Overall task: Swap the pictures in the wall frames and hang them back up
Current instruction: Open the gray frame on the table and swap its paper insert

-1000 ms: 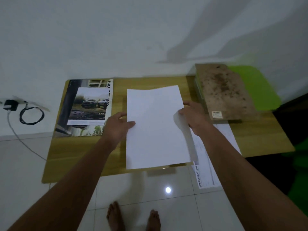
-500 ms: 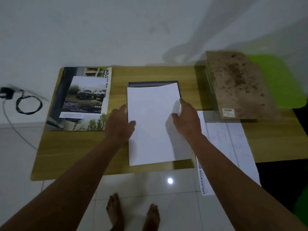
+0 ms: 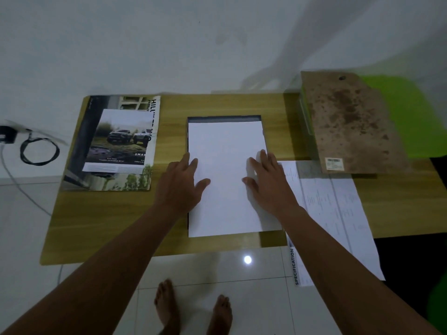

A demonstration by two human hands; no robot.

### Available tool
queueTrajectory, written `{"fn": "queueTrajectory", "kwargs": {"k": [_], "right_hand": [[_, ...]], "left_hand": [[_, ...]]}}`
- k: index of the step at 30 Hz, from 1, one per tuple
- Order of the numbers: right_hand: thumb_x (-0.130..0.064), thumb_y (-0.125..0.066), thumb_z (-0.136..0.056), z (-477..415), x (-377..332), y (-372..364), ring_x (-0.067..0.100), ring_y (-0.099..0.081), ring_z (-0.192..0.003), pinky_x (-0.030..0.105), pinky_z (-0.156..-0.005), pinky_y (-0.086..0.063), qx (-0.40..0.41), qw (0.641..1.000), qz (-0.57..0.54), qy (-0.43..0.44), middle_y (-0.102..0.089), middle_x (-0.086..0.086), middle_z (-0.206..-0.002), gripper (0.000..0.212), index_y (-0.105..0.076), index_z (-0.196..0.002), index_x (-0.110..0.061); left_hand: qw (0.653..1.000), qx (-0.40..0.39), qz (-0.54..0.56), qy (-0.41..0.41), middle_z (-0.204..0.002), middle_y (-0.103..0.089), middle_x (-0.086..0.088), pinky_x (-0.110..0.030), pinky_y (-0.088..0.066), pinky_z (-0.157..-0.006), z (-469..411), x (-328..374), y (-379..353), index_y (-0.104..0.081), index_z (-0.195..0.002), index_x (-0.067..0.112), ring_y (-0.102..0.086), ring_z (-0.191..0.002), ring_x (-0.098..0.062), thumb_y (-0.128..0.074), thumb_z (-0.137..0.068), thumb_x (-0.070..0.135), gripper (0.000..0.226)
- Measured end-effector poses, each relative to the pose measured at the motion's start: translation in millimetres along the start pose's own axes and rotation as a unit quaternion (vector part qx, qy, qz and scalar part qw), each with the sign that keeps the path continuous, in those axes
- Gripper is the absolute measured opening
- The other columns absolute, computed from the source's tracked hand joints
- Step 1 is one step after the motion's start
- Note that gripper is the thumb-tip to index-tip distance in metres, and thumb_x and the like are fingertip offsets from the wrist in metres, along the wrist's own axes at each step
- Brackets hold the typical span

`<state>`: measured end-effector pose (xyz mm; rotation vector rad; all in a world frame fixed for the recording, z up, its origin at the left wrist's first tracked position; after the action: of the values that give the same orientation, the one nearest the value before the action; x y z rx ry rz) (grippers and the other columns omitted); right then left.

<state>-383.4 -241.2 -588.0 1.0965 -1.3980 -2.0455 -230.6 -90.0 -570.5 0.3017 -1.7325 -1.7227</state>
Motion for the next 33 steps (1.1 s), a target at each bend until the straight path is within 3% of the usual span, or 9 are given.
{"fn": "queueTrajectory", "kwargs": {"k": [4,7,14,22,27,33], "right_hand": [[-0.056,-0.041,-0.099,3.3,4.8,-6.5,0.03,0.01,-0.152,0.049,-0.123,0.0,-0.037,0.999,0.021,0.002,0.002,0.01,-0.166,0.071,-0.023,-0.156,-0.018],[-0.054,-0.04,-0.1,0.0,6.7,-7.1,0.031,0.009,-0.152,0.048,-0.122,-0.001,-0.035,0.999,0.031,-0.002,0.002,0.01,-0.166,0.071,-0.018,-0.157,-0.018],[-0.047,-0.04,-0.103,-3.8,2.1,-7.3,0.028,0.006,-0.153,0.047,-0.123,-0.003,-0.02,1.0,0.006,0.003,-0.002,0.011,-0.166,0.063,-0.024,-0.155,-0.017],[-0.06,-0.04,-0.097,-6.2,3.5,-9.6,0.027,0.011,-0.152,0.047,-0.121,0.002,-0.053,0.998,0.019,0.017,0.006,0.009,-0.166,0.077,-0.014,-0.157,-0.019],[-0.054,-0.04,-0.1,-8.6,2.9,-6.2,0.029,0.012,-0.152,0.047,-0.121,0.0,-0.033,0.999,0.021,0.003,0.007,0.01,-0.166,0.072,-0.017,-0.157,-0.016],[-0.047,-0.043,-0.102,-7.8,1.3,-6.1,0.025,0.01,-0.153,0.046,-0.121,-0.022,-0.046,0.998,-0.022,-0.036,0.004,0.008,-0.166,0.07,-0.016,-0.157,-0.013]], "left_hand": [[0.998,-0.027,-0.05,-0.016,-0.159,-0.024,-0.008,-0.048,-0.045,-0.099,-1.0,-1.1,-10.1,-0.032,-0.149,0.01,-0.034,-0.138,-0.03,-0.047,-0.093,0.052,0.072],[0.999,-0.024,-0.039,-0.028,-0.158,-0.027,-0.006,-0.046,-0.043,-0.103,-2.5,-1.2,-12.1,-0.029,-0.151,0.012,-0.034,-0.139,-0.027,-0.042,-0.095,0.055,0.072],[0.996,-0.037,-0.075,-0.044,-0.16,-0.021,-0.008,-0.048,-0.03,-0.113,0.1,-3.5,-18.0,-0.024,-0.152,0.013,-0.025,-0.145,-0.027,-0.028,-0.094,0.059,0.075],[0.99,-0.078,-0.087,-0.078,-0.162,-0.005,-0.01,-0.051,-0.012,-0.119,1.9,-0.7,-28.9,-0.015,-0.154,0.011,-0.003,-0.15,-0.027,-0.01,-0.082,0.075,0.097],[0.992,-0.057,-0.065,-0.096,-0.162,0.0,-0.01,-0.049,-0.008,-0.12,2.3,2.7,-26.4,-0.01,-0.154,0.011,0.001,-0.15,-0.026,-0.016,-0.088,0.07,0.089],[0.987,-0.07,-0.072,-0.123,-0.16,-0.012,-0.016,-0.049,-0.016,-0.118,5.9,-5.4,-30.6,-0.02,-0.152,0.005,-0.009,-0.149,-0.03,-0.018,-0.089,0.069,0.09]]}}
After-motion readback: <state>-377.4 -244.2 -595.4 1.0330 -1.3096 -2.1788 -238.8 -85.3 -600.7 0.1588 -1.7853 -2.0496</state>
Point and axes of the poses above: each hand's wrist, its own z-axis away from the middle knuckle, its own y-axis out of the back of the hand, x = y × z, the point moved 8 cm from there along -z, towards the middle knuckle
